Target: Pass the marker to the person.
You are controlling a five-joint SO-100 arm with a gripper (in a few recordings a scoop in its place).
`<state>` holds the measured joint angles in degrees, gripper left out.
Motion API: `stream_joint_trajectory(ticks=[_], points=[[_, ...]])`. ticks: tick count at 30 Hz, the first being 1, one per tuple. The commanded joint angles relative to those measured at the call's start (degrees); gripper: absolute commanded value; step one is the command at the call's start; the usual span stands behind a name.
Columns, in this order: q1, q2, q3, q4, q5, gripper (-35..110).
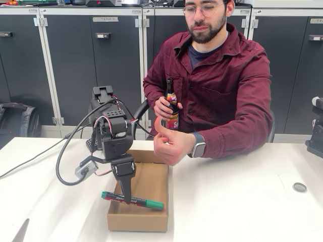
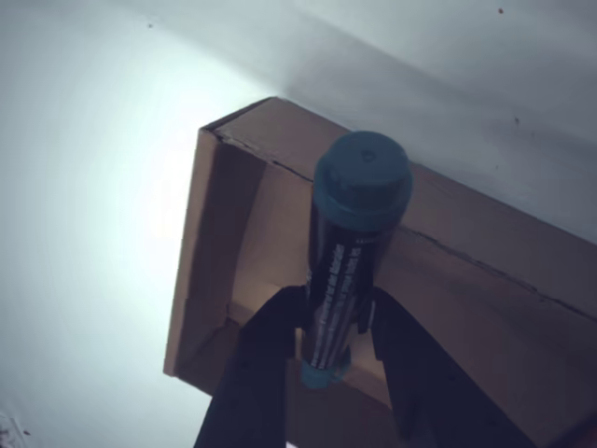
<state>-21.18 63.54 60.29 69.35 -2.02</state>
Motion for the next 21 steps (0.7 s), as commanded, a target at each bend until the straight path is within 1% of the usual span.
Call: stream_joint_trajectory(ticks=[1, 9, 21], points=[[-0.97, 7.73, -0.79, 1.58, -1.76, -5], [-2.37, 12.39, -0.26, 2.99, -3.34, -5], [-6.68, 22.68, 4.66, 2.11, -6.59, -5]])
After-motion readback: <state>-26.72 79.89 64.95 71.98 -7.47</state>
